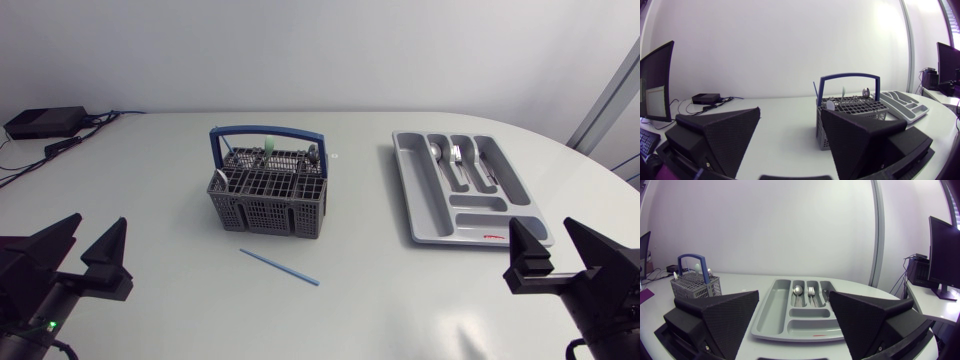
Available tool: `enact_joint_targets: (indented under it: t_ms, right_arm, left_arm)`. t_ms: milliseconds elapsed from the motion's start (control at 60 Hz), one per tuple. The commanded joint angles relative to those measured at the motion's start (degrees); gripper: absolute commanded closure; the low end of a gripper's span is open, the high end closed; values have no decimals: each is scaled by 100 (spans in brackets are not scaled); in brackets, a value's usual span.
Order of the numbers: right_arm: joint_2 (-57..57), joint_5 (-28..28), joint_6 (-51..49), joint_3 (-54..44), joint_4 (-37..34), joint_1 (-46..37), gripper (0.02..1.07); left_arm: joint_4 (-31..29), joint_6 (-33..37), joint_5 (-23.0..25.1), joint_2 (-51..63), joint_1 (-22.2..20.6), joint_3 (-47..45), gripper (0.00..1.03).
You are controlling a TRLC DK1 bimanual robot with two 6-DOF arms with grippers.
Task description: Unload the cutlery basket into the drawer organizer.
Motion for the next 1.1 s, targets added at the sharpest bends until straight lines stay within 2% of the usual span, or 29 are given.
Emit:
enact_joint_targets:
  t_ms: [0,517,783,900,1083]
  right_arm:
    - [-34,-8,126,-108,8,40,6]
    - [-43,1,21,-108,16,146,6]
    - [27,10,21,129,-159,374,6]
    - [423,-8,21,384,-159,436,6]
    - [1829,-8,73,1113,-63,699,6]
  left_arm:
    - [6,27,3,-47,-45,-119,5]
    - [-38,159,3,-56,-36,13,5]
    - [-460,159,3,67,-71,575,5]
    - [-548,159,55,533,-133,865,5]
    - [-574,132,64,1473,-344,1331,6]
